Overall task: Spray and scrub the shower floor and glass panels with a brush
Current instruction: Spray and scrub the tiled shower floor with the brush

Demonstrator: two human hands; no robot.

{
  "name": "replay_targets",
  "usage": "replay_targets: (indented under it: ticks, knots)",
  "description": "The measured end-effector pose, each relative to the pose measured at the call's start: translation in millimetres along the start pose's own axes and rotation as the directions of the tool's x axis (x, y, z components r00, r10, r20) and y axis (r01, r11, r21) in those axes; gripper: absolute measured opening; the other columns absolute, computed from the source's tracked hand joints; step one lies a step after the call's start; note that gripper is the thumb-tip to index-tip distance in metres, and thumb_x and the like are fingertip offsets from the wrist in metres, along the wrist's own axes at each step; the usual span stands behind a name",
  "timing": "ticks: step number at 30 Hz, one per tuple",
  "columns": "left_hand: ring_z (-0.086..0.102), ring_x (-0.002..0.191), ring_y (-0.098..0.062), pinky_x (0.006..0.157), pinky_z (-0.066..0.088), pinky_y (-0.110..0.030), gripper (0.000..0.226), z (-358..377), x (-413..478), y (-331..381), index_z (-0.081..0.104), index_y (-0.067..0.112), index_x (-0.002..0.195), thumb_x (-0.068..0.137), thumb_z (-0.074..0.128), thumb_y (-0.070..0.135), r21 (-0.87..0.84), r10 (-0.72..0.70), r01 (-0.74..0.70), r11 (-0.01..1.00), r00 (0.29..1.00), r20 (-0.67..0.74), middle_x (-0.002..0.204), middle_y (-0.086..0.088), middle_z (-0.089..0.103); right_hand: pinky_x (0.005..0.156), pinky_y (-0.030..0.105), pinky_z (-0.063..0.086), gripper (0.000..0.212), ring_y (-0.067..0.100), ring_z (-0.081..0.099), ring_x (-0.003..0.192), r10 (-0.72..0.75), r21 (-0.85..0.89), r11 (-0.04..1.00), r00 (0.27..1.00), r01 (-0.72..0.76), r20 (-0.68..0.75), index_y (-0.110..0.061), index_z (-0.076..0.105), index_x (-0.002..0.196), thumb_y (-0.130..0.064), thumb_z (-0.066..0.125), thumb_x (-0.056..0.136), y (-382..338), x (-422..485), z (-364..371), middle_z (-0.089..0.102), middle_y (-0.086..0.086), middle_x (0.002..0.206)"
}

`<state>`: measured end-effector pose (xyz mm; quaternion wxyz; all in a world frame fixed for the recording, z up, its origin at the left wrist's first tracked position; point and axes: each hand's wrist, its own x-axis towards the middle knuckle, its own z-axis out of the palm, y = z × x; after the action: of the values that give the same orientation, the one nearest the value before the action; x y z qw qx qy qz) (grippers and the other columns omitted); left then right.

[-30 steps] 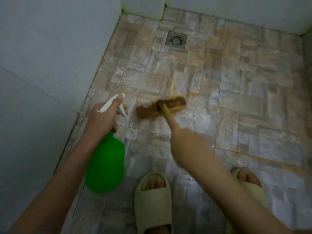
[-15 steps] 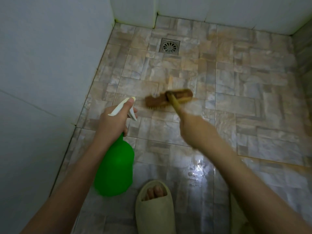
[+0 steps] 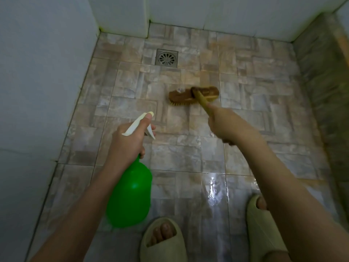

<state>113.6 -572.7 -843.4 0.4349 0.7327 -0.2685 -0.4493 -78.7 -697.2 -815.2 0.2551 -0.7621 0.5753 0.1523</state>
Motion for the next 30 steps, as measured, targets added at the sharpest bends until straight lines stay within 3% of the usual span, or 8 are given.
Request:
replay_targets:
  ticks: [5, 10, 13, 17, 22, 25, 27, 30]
  knots:
    - [0.051, 0.040, -0.019, 0.053, 0.049, -0.033, 0.033, 3.4, 8.3, 10.3, 0.073, 0.045, 0.070, 0.090, 0.056, 0.064, -0.010, 0.004, -0.004, 1.000, 1.000, 0.015, 0.096, -0.012, 0.077, 0.036, 0.025, 0.040, 0.085, 0.015, 0.051, 0.046, -0.001, 0.040, 0.999, 0.996, -0.003, 0.090, -0.054, -0.015, 0.144, -0.005, 0.036, 0.097, 1.4, -46.7, 16.8, 0.058, 0.007, 0.076]
    - [0.052, 0.042, -0.018, 0.052, 0.046, -0.030, 0.032, 8.5, 15.6, 18.4, 0.072, 0.054, 0.066, 0.090, 0.054, 0.066, -0.008, 0.043, -0.043, 0.999, 0.999, 0.015, 0.093, -0.006, 0.077, 0.040, 0.029, 0.043, 0.086, 0.020, 0.056, 0.054, -0.013, -0.023, 1.000, 0.999, 0.012, -0.047, -0.047, -0.010, 0.149, 0.003, 0.034, 0.094, -7.0, 56.1, -23.0, 0.058, 0.019, 0.102]
    - [0.055, 0.047, -0.027, 0.049, 0.045, -0.030, 0.030, 8.7, 21.5, 23.5, 0.073, 0.052, 0.065, 0.086, 0.057, 0.065, -0.049, 0.065, -0.065, 0.997, 0.998, 0.000, 0.091, -0.008, 0.077, 0.038, 0.027, 0.043, 0.085, 0.018, 0.054, 0.054, 0.008, -0.042, 0.999, 1.000, -0.007, 0.027, -0.048, -0.009, 0.148, 0.001, 0.035, 0.096, -1.4, 28.3, -29.3, 0.047, 0.009, 0.079]
    - [0.054, 0.050, -0.027, 0.051, 0.044, -0.031, 0.033, 9.9, 29.7, 29.0, 0.073, 0.050, 0.064, 0.090, 0.057, 0.062, -0.057, 0.061, -0.061, 0.996, 0.998, -0.006, 0.090, 0.001, 0.078, 0.034, 0.025, 0.039, 0.089, 0.015, 0.051, 0.047, -0.040, -0.021, 0.999, 0.996, 0.042, 0.073, -0.051, -0.013, 0.146, 0.002, 0.036, 0.095, -6.6, 5.3, -9.7, 0.047, 0.005, 0.080]
    - [0.048, 0.039, -0.017, 0.052, 0.044, -0.030, 0.032, 9.1, 38.8, 34.4, 0.071, 0.054, 0.062, 0.088, 0.054, 0.063, -0.065, 0.064, -0.066, 0.996, 0.998, -0.028, 0.091, 0.004, 0.078, 0.031, 0.024, 0.037, 0.092, 0.024, 0.056, 0.062, -0.099, -0.033, 0.995, 0.990, 0.097, -0.100, -0.055, -0.010, 0.145, 0.003, 0.038, 0.091, -23.5, 101.0, -24.6, 0.038, 0.027, 0.138]
    - [0.051, 0.042, -0.020, 0.051, 0.045, -0.031, 0.034, 4.4, 44.3, 33.4, 0.073, 0.052, 0.064, 0.092, 0.054, 0.060, -0.075, 0.072, -0.075, 0.994, 0.997, -0.040, 0.091, 0.005, 0.078, 0.039, 0.028, 0.041, 0.088, 0.019, 0.053, 0.056, -0.066, 0.029, 0.997, 0.995, 0.068, -0.073, -0.049, -0.011, 0.148, 0.001, 0.036, 0.092, -19.9, 54.8, -3.2, 0.058, 0.016, 0.101]
    - [0.054, 0.049, -0.025, 0.051, 0.046, -0.031, 0.035, 1.4, 48.6, 32.9, 0.074, 0.053, 0.067, 0.095, 0.053, 0.058, -0.071, 0.080, -0.083, 0.994, 0.995, -0.052, 0.090, 0.003, 0.078, 0.041, 0.027, 0.038, 0.089, 0.014, 0.049, 0.049, -0.052, 0.080, 0.995, 0.997, 0.057, -0.057, -0.046, -0.014, 0.148, 0.002, 0.036, 0.092, -25.1, 26.8, 15.5, 0.052, 0.003, 0.072]
    - [0.051, 0.042, -0.019, 0.049, 0.045, -0.029, 0.037, -0.2, 53.8, 34.0, 0.073, 0.054, 0.065, 0.096, 0.053, 0.057, -0.068, 0.072, -0.078, 0.995, 0.994, -0.082, 0.093, 0.005, 0.078, 0.044, 0.029, 0.040, 0.089, 0.015, 0.049, 0.052, -0.101, -0.019, 0.995, 0.986, 0.100, -0.133, -0.041, -0.011, 0.151, 0.004, 0.037, 0.089, -44.1, 80.4, 1.7, 0.061, 0.008, 0.089]
